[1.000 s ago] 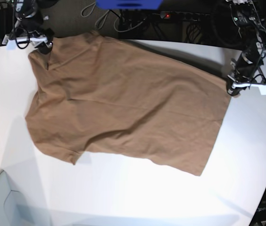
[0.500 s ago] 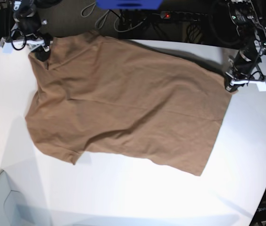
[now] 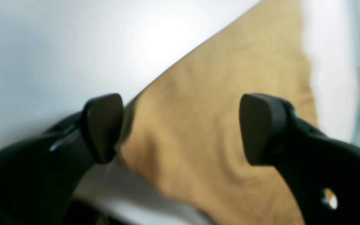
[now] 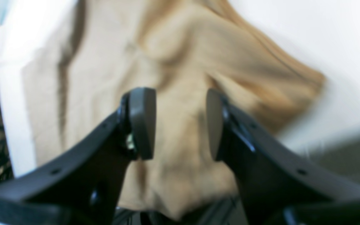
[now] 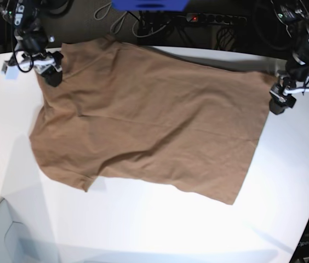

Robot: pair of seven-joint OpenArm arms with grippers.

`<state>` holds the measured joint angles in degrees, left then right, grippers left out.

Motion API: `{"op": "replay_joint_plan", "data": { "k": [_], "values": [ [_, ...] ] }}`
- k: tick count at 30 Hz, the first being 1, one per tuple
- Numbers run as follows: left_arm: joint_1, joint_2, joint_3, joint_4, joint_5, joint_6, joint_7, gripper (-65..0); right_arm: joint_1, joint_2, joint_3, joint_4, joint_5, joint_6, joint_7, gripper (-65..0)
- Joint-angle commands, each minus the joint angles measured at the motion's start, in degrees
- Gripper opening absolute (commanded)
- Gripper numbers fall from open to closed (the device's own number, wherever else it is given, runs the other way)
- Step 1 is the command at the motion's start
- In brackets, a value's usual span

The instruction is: Layout the t-shirt on the table in an organized manner, then fold the t-shirt properly

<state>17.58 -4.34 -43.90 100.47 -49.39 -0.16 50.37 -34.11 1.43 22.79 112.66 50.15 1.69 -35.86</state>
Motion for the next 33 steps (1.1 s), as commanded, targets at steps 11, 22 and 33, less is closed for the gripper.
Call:
{"op": "replay_joint_plan", "data": {
  "k": [11,22,33],
  "values": [
    [-15.78,-0.63,13.17,-8.90,5.83,-0.23,-0.57,-8.4,11.73,8.46,-7.80,-7.47,0.79,0.46,0.82,-39.1],
    [-26.51,-0.89,19.77,-33.78,20.51,-0.23,-10.94,-8.4,26.77,14.79,-12.98,-29.98,0.79,0.46,0.82,-39.1],
    [-24.13,-5.20,19.42,-37.92,22.88,-0.23,-18.33,-8.3,47.60,17.51,-24.50,-48.62,0.79,0.46,1.35,-39.0]
  ]
}}
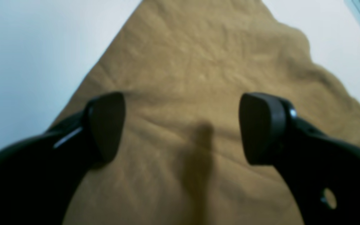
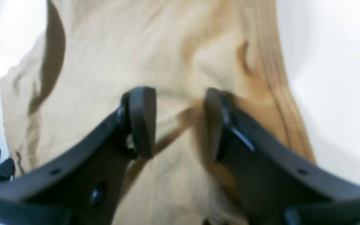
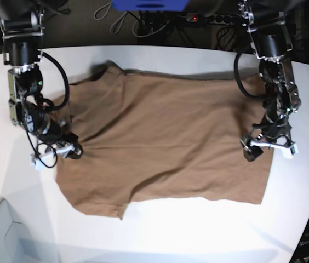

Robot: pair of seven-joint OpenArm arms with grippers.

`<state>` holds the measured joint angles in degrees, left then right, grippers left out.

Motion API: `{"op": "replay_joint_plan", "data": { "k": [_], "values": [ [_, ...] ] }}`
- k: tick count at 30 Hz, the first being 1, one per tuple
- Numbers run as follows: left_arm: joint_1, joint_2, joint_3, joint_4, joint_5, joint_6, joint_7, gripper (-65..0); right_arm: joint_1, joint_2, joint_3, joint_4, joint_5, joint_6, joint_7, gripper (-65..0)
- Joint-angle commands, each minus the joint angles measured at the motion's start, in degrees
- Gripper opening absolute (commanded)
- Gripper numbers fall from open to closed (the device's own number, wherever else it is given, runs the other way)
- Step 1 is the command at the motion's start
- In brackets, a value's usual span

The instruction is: Layout the t-shirt on the table in an organized manner, then fold the t-shirt properly

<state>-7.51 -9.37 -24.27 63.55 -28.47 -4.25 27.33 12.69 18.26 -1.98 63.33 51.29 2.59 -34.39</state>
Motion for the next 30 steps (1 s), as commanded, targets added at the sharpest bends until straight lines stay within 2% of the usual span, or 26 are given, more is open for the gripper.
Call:
{"op": "replay_joint_plan", "data": {
  "k": [1,6,8,13,16,19,23,30],
  "values": [
    [0.78,-0.61,-0.21,-1.00,1.96,3.86,4.71,-8.3,2.65,0.68,-0.26,-0.87,-0.34,-0.44,-0.11,-39.0],
    [-1.15,-0.70,-0.21,-0.30,1.96,3.86,4.80,-8.3,7.05,0.77,-0.35,-2.54,-0.34,-0.44,-0.47,-39.0],
    [-1.24,-0.70,-0.21,-0.30,1.96,3.86,4.80,-8.3,6.26,2.09,-0.18,0.71,-0.34,-0.44,-0.64,-39.0],
    [-1.33,-0.70,-0.21,-0.30,1.96,3.86,4.80,-8.1,-3.50,6.22,-0.09,14.43,-0.34,-0.52,-0.64,-39.0],
    [-1.24,-0.52,-0.21,-0.30,1.96,3.86,4.80,-8.0,-11.85,7.36,1.58,25.24,-0.25,-0.52,-0.64,-39.0],
    [-1.15,-0.26,-0.21,-0.30,1.96,3.86,4.80,-8.0,-20.82,7.10,5.71,33.59,-0.25,-0.52,-0.64,-39.0],
    [-1.06,-0.17,-0.21,-0.30,1.96,3.94,4.80,-8.0,-29.79,4.20,9.49,38.60,-0.25,-0.52,-0.64,-39.0],
    [-1.15,-0.08,-0.21,-0.30,1.96,3.94,4.80,-8.1,-32.86,-0.20,9.67,34.82,-0.34,-0.44,-0.64,-39.0]
  ]
}}
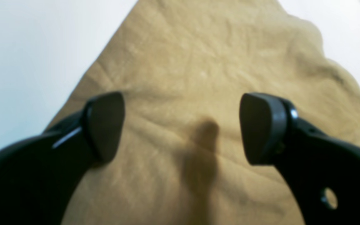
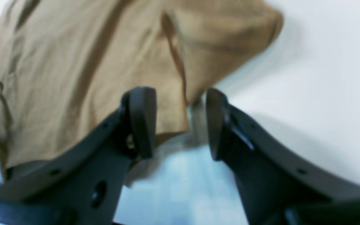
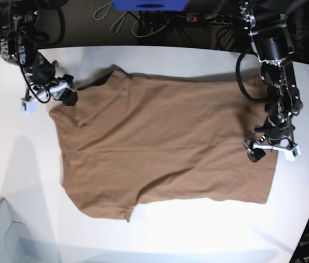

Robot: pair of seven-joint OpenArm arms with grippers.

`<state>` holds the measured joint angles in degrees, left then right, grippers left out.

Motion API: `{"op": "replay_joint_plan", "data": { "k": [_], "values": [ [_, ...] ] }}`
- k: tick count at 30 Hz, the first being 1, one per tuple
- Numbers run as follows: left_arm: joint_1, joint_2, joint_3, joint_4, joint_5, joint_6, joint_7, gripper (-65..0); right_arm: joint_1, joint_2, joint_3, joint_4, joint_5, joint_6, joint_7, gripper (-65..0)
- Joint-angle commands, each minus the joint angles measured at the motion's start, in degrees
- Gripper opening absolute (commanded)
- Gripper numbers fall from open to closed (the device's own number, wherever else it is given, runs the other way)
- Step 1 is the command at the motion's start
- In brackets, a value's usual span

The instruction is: Layout the t-shirt on the table in an organized manner, then fold the t-shirt properly

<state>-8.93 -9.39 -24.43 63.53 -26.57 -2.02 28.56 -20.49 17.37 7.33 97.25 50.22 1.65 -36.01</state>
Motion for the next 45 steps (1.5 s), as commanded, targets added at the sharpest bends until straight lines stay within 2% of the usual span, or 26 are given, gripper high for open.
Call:
{"op": "replay_joint_plan", "data": {
  "k": [1,10,12,16,19,22,25,28,29,32,36,42,45],
  "values": [
    [0.36,-0.06,-0.06,-0.27,0.06,1.71,3.58,-8.1,0.32,0.35,0.36,0.37,0.73,0.50,0.98,-39.0],
    [0.53,-0.06,-0.06,-0.27,0.06,1.71,3.58,-8.1,0.23,0.09,-6.94,0.11,0.73,0.59,0.98,-40.8],
    [0.53,-0.06,-0.06,-0.27,0.06,1.71,3.58,-8.1,0.23,0.00,-7.55,0.11,0.73,0.59,0.98,-46.2],
    [0.62,-0.06,-0.06,-0.27,0.06,1.71,3.58,-8.1,-0.39,0.00,-6.85,0.46,0.82,0.42,0.98,-65.0],
    [0.62,-0.24,-0.06,-0.27,0.06,1.71,3.58,-8.1,-3.20,-0.18,-2.63,2.48,0.82,0.42,0.98,-65.0],
    [0.53,-0.33,-0.06,-0.36,0.06,1.71,3.58,-8.1,-6.81,-1.76,2.12,5.30,0.82,0.42,1.42,-65.0],
    [0.27,-0.15,-0.06,-0.54,0.06,1.71,3.58,-8.2,-10.94,-5.19,6.34,8.02,0.90,0.77,1.24,-65.0],
    [0.18,-0.15,-0.06,-0.54,0.06,1.71,3.58,-8.2,-14.81,-8.27,6.95,10.13,0.90,0.86,1.06,-65.0],
    [0.18,-0.06,-0.06,-0.54,0.06,1.71,3.58,-8.2,-15.68,-9.41,6.95,10.31,0.90,1.47,1.06,-65.0],
    [0.09,-0.06,0.12,-0.54,0.06,1.71,3.58,-8.2,-17.44,-12.84,6.51,9.78,0.90,7.80,0.98,-65.0],
    [0.09,-0.06,0.29,-0.54,0.06,1.71,3.58,-8.2,-18.32,-13.98,5.72,9.78,0.99,15.18,0.98,-65.0],
    [0.45,-0.06,0.12,-0.36,0.06,1.71,3.58,-8.2,-18.76,-16.44,5.81,9.43,1.08,15.62,0.71,-65.0],
    [0.62,-0.06,0.03,-0.36,0.06,1.71,3.58,-8.2,-19.38,-17.50,5.90,9.43,1.52,15.71,-3.68,-58.0]
  ]
}}
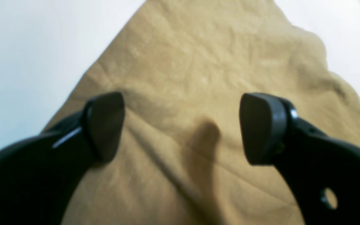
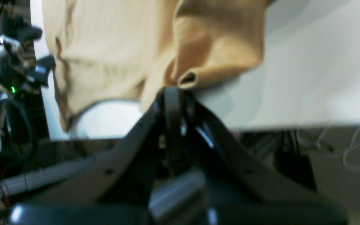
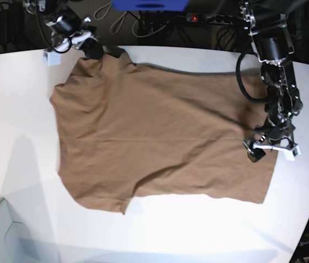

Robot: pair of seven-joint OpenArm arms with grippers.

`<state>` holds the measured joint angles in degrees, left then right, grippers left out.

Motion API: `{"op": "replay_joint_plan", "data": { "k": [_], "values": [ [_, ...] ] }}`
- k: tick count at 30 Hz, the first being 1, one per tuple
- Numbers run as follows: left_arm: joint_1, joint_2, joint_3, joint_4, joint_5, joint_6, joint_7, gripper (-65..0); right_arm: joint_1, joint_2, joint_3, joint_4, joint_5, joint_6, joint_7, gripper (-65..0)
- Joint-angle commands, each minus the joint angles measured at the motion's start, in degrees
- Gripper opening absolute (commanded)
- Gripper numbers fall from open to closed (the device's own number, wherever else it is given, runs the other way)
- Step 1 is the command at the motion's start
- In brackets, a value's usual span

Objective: Layout the t-shirt on the table in an organized manner, then fold the t-shirt properly
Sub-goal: 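Grasp the shirt's shoulder with the right gripper and pull it outward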

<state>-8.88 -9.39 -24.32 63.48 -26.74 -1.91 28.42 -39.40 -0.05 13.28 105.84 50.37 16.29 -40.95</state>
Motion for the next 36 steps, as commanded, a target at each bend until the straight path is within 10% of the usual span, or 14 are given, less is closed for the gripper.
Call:
{"op": "replay_joint_plan", "data": {
  "k": [1,9,19,28,36],
  "values": [
    [0.58,-0.06,-0.08,-0.32,0.24,1.60,3.71,-8.2,-0.47,-0.69,0.22,0.84,2.77,1.16,-0.94,-54.9],
    [0.58,-0.06,-0.08,-0.32,0.24,1.60,3.97,-8.2,-1.00,-1.04,1.36,0.84,9.72,1.16,-5.42,-51.5],
    [0.58,-0.06,-0.08,1.26,0.15,1.60,3.97,-8.2,-2.14,-4.21,20.88,1.81,9.81,1.24,-2.17,-51.3],
    [0.67,-0.06,-0.08,2.14,0.15,1.60,4.06,-8.2,11.57,9.59,12.26,6.99,9.63,1.16,-2.35,-51.6],
    [1.37,-0.06,0.18,1.97,0.15,1.60,4.06,-8.2,24.85,15.40,-2.42,-14.11,9.54,-2.45,-2.35,-65.0]
  ]
}}
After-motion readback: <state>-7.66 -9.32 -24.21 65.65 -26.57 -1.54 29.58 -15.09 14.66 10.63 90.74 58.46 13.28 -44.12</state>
